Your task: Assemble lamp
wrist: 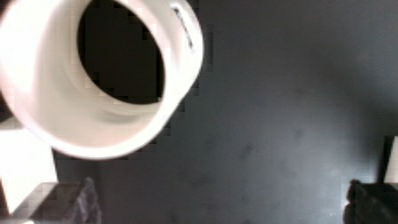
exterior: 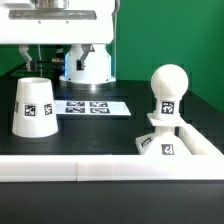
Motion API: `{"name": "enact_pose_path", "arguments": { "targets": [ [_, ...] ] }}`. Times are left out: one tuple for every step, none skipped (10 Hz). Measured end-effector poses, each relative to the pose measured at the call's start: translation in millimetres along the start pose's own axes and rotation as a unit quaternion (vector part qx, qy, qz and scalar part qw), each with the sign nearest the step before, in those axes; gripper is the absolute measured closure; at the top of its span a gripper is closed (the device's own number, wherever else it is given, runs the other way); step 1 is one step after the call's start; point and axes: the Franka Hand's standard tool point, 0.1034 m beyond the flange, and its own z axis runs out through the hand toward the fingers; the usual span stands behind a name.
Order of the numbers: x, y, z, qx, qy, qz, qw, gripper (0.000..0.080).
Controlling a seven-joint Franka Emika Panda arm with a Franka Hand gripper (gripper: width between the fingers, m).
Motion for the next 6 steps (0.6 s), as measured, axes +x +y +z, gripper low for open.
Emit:
{"name": "enact_pose_path", "arguments": {
  "targets": [
    [-4.5,-0.4,1.9,-0.001,0.003,0.000,1.000,0.0101],
    [-8.4,-0.3,4.4,-0.001,0.001,0.001,1.000,0.0101],
    [-13.6,-1.2,8.7,-0.001,-0.003,0.003,1.000,0.0101],
    [-17.6,-2.9,15.1,-0.003,-0.005,0.001,1.000,0.0101],
    [-18.8,-1.6,20.0,-0.006,-0.007,-0.003,1.000,0.0101],
    [-20.8,1.3,25.3,-0.008,-0.012,-0.005,1.000,0.0101]
  ]
}}
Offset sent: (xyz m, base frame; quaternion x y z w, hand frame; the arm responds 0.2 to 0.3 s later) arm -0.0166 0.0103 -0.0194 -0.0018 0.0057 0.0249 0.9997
